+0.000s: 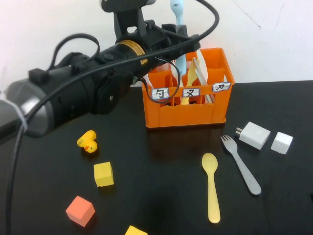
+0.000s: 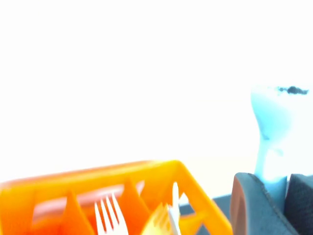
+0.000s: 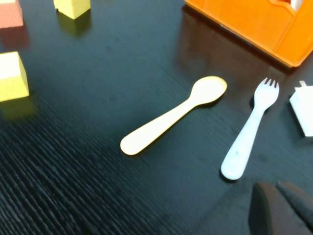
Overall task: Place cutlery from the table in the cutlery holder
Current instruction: Place the fork on the box
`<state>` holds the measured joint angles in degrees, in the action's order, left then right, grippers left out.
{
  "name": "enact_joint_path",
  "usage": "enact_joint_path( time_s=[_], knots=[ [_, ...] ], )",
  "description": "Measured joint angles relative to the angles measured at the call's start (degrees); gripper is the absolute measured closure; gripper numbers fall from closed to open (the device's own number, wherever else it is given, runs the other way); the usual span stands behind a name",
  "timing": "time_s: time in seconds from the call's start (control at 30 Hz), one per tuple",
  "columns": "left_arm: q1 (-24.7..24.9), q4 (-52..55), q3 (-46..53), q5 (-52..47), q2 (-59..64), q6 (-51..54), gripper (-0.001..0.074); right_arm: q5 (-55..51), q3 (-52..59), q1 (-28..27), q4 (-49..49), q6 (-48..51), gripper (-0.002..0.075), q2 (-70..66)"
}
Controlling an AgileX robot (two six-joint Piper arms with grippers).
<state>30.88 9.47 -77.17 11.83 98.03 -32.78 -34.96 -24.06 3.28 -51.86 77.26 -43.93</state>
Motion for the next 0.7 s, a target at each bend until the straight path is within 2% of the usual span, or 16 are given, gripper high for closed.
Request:
enact_joint_path(
  time_s=[0.27, 0.7],
  knots=[
    [-1.9, 0.8, 0.0, 13.0, 6.0, 2.4, 0.0629, 0.1, 0.7, 0.0, 0.0, 0.1, 0.0728, 0.0],
    [-2.0, 0.8, 0.0, 20.0, 13.7, 9.3, 0.0629, 0.3, 1.0, 0.0, 0.0, 1.9, 0.0728, 0.0]
  ],
)
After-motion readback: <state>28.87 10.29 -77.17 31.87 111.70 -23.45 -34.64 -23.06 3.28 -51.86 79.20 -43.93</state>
